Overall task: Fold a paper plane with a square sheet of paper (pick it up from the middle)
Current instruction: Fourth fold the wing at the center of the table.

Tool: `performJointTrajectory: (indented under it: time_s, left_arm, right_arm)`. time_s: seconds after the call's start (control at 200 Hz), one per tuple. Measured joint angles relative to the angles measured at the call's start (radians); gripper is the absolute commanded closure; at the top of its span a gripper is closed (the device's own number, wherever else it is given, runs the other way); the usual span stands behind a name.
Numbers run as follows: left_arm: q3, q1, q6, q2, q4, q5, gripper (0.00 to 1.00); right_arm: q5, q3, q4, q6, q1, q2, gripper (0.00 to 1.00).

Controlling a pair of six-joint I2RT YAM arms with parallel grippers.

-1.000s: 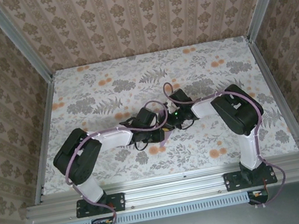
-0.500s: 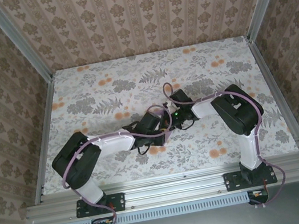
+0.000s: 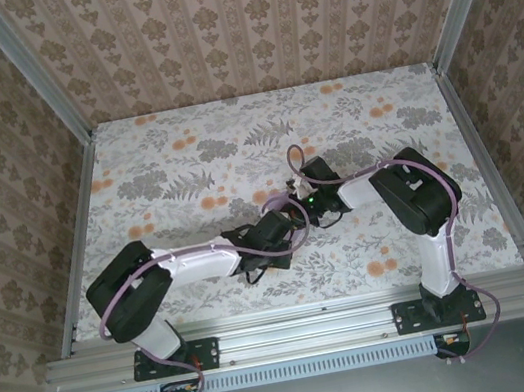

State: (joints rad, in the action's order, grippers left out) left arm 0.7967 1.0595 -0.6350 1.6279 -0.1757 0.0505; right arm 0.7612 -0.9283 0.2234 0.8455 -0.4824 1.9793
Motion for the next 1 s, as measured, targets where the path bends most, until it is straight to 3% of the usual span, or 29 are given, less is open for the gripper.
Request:
performJointTrajectory:
  time_s: [0.25,0.515,0.755,1.0]
  left_arm:
    - [-0.002,0.041,-0.001,-0.002,-0.022,0.039,0.86]
    - [-0.010,0.049,-0.001,-0.063,-0.106,-0.029,0.85]
    - [-0.010,-0.057,-0.001,-0.190,-0.076,-0.129,0.85]
    - [-0.004,-0.114,0.000,-0.135,0.006,-0.209,0.85]
  right_arm:
    - [0.000,0.000,0.025,0.018,0.000,0.006,1.00]
    - [-0.001,0.000,0.049,0.022,0.000,0.012,1.00]
    - [0.000,0.000,0.050,0.021,0.000,0.012,1.00]
    - [0.003,0.000,0.051,0.021,0.000,0.013,1.00]
